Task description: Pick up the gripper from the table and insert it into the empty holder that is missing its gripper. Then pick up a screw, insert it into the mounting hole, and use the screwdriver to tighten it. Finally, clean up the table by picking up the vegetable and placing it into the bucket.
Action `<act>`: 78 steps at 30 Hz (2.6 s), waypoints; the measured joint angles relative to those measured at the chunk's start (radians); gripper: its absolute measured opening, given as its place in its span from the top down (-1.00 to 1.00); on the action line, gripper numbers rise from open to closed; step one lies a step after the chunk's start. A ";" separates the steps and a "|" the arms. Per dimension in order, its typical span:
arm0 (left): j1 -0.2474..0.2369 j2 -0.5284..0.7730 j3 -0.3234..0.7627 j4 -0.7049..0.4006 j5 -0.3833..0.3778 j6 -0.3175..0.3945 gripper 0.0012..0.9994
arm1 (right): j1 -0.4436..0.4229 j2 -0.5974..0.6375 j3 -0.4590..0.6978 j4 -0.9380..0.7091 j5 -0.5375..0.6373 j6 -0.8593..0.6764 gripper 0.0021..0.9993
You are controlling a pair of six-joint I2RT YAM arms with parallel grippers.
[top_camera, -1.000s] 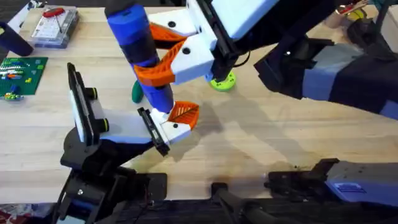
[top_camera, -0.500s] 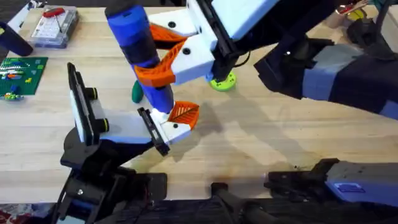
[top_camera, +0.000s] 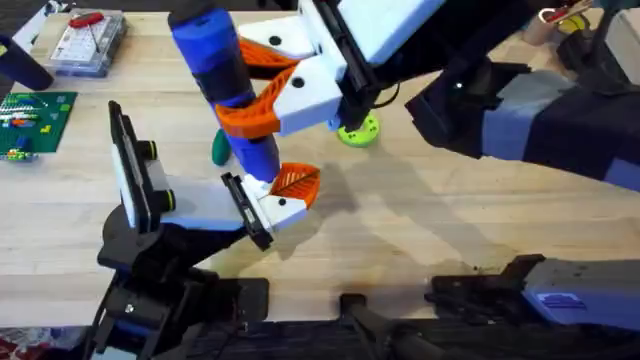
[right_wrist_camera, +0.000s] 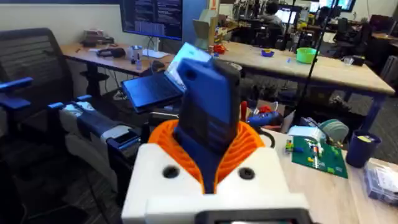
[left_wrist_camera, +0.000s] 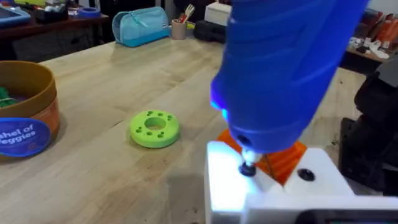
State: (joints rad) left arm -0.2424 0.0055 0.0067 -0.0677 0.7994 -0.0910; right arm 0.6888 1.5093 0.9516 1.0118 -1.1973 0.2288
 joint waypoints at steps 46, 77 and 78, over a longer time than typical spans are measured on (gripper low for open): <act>0.000 0.000 0.000 0.001 -0.003 0.001 0.97 | -0.072 0.033 0.353 -0.527 -0.012 0.060 0.91; 0.000 0.000 0.000 0.001 -0.002 0.001 0.99 | -0.324 0.228 0.608 -1.914 1.255 -0.926 0.91; 0.000 0.000 0.000 0.001 -0.003 0.001 0.99 | -0.336 0.259 0.607 -1.908 1.274 -0.943 0.91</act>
State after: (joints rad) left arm -0.2424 0.0055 0.0067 -0.0669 0.7968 -0.0902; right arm 0.3525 1.7688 1.5591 -0.8959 0.0769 -0.7140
